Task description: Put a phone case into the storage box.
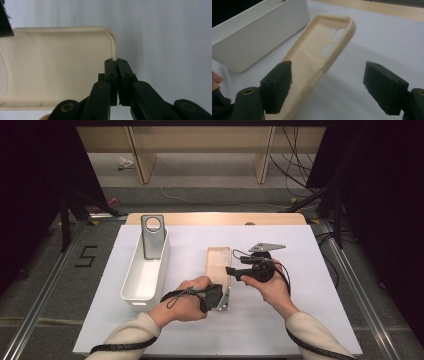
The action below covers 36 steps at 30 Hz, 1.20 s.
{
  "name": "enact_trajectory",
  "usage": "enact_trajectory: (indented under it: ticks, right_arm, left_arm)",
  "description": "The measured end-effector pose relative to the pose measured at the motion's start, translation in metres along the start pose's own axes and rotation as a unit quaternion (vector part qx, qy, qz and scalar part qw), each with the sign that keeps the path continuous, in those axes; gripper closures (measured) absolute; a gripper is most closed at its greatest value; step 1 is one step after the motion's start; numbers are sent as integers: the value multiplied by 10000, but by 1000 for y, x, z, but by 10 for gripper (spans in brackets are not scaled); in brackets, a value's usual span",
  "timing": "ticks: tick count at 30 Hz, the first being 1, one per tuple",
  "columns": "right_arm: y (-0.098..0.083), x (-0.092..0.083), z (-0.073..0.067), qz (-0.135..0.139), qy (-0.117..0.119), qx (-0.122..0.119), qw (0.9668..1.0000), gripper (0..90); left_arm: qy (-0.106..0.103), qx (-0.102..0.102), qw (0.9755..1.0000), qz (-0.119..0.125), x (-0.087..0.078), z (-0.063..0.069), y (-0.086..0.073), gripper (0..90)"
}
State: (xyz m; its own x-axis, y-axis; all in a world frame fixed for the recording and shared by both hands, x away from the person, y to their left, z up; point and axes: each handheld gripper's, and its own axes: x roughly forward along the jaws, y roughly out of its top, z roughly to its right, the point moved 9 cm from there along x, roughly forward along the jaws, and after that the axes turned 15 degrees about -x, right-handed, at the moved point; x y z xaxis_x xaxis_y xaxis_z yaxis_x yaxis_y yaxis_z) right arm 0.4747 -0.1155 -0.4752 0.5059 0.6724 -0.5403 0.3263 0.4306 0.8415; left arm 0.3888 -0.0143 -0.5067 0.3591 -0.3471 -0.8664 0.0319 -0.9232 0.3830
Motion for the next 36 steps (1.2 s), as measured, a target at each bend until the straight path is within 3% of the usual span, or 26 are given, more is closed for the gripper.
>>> enact_trajectory:
  ticks: [9,14,17,21,32,35,36]
  right_arm:
    - [0,8,-8,-91,277,198,9994,401]
    - [0,10,-12,-152,433,242,9987,536]
    - [0,9,-13,-181,503,317,9981,668]
    - [1,6,-14,-140,657,479,9966,703]
    - [8,-2,-20,6,804,729,9941,803]
    - [11,-4,-22,68,797,736,9941,807]
    - [12,-5,-23,83,793,731,9941,808]
  left_arm:
    - [-21,58,10000,57,-1,4,5,877]
    - [-51,24,9999,92,-1,6,5,876]
    - [-62,46,9999,110,0,6,5,876]
    - [-57,106,9999,88,0,6,6,876]
    - [-78,105,9996,236,5,3,5,875]
    - [-73,35,9995,310,5,2,5,873]
    - [-95,-97,9990,422,6,3,6,871]
